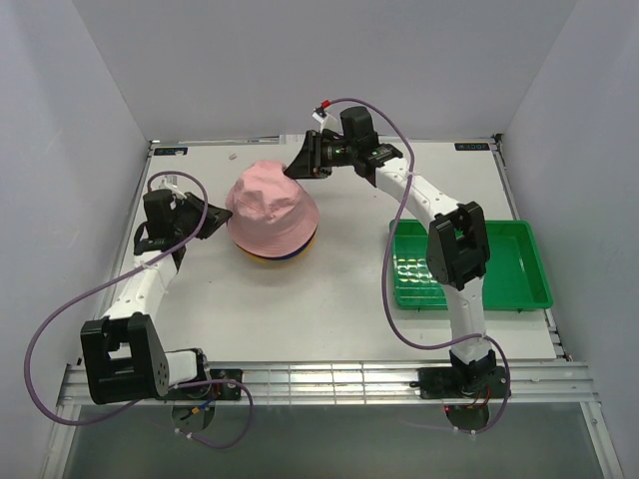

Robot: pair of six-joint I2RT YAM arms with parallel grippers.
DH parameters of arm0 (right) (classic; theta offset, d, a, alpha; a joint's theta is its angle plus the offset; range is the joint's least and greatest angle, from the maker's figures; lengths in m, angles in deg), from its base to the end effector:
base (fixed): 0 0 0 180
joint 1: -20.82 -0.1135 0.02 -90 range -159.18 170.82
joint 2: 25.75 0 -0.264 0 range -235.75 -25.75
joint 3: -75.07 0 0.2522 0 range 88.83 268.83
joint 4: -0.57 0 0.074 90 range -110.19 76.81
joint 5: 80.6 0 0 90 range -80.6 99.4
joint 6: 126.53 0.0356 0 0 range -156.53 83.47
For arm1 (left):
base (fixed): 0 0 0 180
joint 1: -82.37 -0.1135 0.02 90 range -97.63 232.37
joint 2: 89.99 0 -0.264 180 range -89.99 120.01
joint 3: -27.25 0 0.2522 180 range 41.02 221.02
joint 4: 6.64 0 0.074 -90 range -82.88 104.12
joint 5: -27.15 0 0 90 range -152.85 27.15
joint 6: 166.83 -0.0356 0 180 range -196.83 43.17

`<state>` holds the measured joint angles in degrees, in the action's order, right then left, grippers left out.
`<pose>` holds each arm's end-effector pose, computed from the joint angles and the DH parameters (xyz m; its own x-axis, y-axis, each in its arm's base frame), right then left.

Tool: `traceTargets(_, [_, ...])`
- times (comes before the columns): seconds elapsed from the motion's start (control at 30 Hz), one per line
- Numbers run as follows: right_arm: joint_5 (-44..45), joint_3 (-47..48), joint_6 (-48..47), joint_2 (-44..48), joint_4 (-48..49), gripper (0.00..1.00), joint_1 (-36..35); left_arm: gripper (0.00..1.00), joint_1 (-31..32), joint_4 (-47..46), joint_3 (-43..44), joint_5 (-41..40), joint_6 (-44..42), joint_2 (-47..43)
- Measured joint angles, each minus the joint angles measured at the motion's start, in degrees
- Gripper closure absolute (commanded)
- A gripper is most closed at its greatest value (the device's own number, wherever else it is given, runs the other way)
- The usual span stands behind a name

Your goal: Stack the hats

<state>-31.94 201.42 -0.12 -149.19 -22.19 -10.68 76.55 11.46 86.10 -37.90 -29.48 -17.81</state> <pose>0.4244 0.2876 0.3124 -0.7803 0.0445 -0.6238 -0.5702 0.3593 0.7388 0.2754 0.0130 0.2513 -0.5472 -0.7261 -0.4163 -0.2012 0.5970 -0.7766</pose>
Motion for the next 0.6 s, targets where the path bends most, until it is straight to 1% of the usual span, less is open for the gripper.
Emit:
traceTargets(0.1, [0.0, -0.9, -0.3, 0.1, 0.4, 0.61, 0.0, 0.89, 0.0, 0.2, -0.8, 0.0, -0.1, -1.2])
traceTargets(0.13, [0.0, -1.1, -0.4, 0.1, 0.4, 0.6, 0.1, 0.87, 0.0, 0.3, -0.9, 0.0, -0.1, -1.6])
traceTargets(0.17, [0.0, -1.3, -0.5, 0.1, 0.5, 0.6, 0.2, 0.82, 0.0, 0.4, -0.9, 0.0, -0.3, -1.9])
traceTargets(0.2, [0.0, -1.6, -0.5, 0.2, 0.6, 0.6, 0.4, 0.71, 0.0, 0.7, -0.9, -0.2, -0.6, -2.3])
traceTargets(0.3, [0.0, -1.8, -0.7, 0.3, 0.6, 0.59, 0.6, 0.59, 0.0, 1.9, -0.9, -1.2, -1.7, -3.0])
traceTargets(0.33, [0.0, -1.8, -0.7, 0.3, 0.6, 0.59, 0.6, 0.53, 0.0, 2.5, -0.8, -1.8, -2.1, -3.0])
traceTargets(0.43, [0.0, -1.8, -0.8, 0.3, 0.6, 0.59, 0.7, 0.49, -0.3, 4.2, 0.2, -3.1, -3.3, -2.9])
traceTargets(0.6, [0.0, -1.8, -0.9, 0.3, 0.5, 0.59, 0.7, 0.48, -2.4, 4.2, 2.8, -2.6, -4.9, -1.4])
